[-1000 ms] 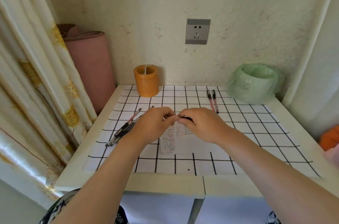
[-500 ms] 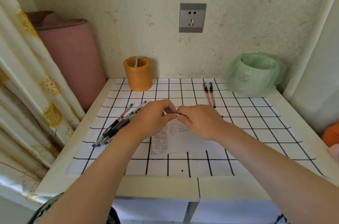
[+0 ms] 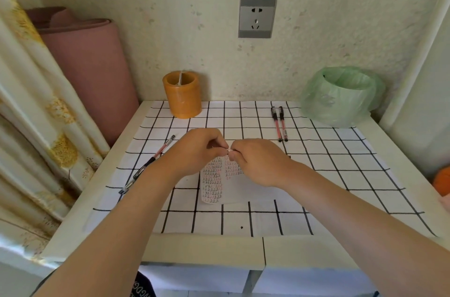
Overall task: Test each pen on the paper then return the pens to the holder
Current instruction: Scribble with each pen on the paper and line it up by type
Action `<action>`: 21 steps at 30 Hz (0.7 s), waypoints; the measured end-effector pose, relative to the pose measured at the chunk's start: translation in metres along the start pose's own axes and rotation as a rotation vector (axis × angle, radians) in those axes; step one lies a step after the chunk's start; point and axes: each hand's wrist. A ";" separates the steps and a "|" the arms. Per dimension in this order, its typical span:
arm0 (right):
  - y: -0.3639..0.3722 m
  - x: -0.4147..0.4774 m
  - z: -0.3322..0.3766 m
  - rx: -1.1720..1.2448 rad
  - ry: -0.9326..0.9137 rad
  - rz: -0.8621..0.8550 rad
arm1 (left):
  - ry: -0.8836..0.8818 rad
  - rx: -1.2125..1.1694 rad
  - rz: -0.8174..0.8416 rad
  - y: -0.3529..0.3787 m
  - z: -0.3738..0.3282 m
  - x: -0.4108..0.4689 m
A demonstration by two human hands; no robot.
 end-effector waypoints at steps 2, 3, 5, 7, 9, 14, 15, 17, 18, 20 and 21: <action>0.001 0.000 -0.001 0.021 -0.009 0.015 | 0.002 0.018 0.008 0.002 0.000 -0.001; 0.001 -0.001 -0.001 0.021 -0.019 0.006 | 0.005 0.023 0.011 0.003 0.000 -0.001; 0.001 -0.003 -0.004 -0.013 -0.031 -0.034 | 0.012 0.007 0.007 0.003 -0.001 -0.001; 0.000 -0.005 -0.006 -0.054 -0.028 -0.070 | 0.015 -0.009 0.003 0.003 -0.003 -0.001; 0.000 -0.006 -0.007 -0.050 -0.038 -0.104 | 0.015 -0.017 -0.006 0.001 -0.002 -0.002; -0.004 -0.005 -0.006 0.062 -0.020 -0.058 | 0.019 -0.028 -0.011 -0.005 0.002 -0.003; -0.004 -0.005 -0.005 0.063 0.005 -0.039 | 0.003 -0.002 -0.006 -0.006 0.003 -0.004; -0.003 -0.005 -0.007 0.124 0.049 -0.003 | -0.049 0.105 0.026 -0.008 0.009 -0.006; -0.003 -0.005 -0.009 0.188 0.057 0.012 | -0.085 0.167 0.050 -0.008 0.012 -0.007; -0.004 -0.006 -0.013 0.300 0.050 0.022 | -0.164 0.248 0.099 -0.007 0.018 -0.009; -0.004 -0.005 -0.014 0.336 0.048 0.012 | -0.194 0.275 0.118 -0.007 0.020 -0.009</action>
Point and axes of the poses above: each hand's wrist, its own x-axis towards the middle knuckle, its own y-axis out of the palm, z = x × y, and after that the axes turned 12 degrees about y, right-handed
